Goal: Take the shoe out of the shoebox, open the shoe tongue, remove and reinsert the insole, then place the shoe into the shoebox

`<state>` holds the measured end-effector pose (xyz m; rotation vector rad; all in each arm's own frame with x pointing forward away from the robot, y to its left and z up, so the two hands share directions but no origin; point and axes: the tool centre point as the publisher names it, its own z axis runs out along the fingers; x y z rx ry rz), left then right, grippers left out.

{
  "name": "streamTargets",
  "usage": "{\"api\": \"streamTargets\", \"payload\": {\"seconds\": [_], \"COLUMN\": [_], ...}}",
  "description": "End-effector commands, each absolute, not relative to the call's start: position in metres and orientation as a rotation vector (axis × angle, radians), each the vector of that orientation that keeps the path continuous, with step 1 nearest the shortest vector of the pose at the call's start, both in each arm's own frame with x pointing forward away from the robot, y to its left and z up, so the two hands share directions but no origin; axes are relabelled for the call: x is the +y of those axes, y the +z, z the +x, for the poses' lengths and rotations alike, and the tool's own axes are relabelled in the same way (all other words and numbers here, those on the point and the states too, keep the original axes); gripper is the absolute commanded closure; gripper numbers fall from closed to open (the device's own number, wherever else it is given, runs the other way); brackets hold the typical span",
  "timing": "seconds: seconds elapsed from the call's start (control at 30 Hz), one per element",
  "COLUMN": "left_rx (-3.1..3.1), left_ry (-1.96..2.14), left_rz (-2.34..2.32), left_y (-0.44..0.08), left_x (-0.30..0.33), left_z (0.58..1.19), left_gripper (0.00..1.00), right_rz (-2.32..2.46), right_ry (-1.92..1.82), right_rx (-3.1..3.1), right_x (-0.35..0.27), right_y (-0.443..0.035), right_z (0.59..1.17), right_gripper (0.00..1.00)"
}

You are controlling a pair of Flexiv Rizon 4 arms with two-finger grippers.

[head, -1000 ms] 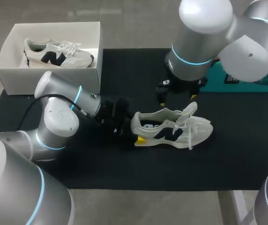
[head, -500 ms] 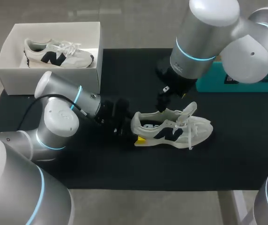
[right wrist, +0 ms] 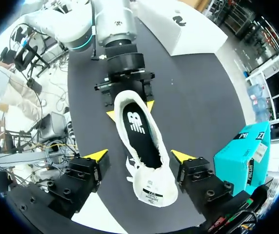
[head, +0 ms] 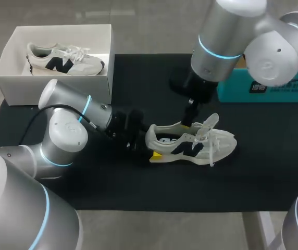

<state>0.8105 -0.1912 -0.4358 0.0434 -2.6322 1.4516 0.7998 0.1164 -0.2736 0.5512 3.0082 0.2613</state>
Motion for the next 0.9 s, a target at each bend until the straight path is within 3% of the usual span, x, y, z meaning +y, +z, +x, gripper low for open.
{"api": "streamTargets", "payload": {"seconds": [0.03,0.43,0.9], "left_rx": [-2.633,-2.633,-2.633], "left_ry": [1.448,1.448,1.448], "left_rz": [0.044,0.044,0.044], "left_y": [-0.439,-0.439,-0.439], "left_x": [-0.192,-0.192,-0.192], "left_z": [0.812,0.812,0.812], "left_gripper": [1.00,1.00,1.00], "right_rz": [0.584,0.584,0.456], "right_ry": [0.199,0.199,0.225], "right_rx": [3.009,3.009,2.990], "right_x": [0.125,0.125,0.121], "right_y": [-0.273,-0.273,-0.336], "right_z": [0.805,0.805,0.826], "right_gripper": [1.00,1.00,1.00]}}
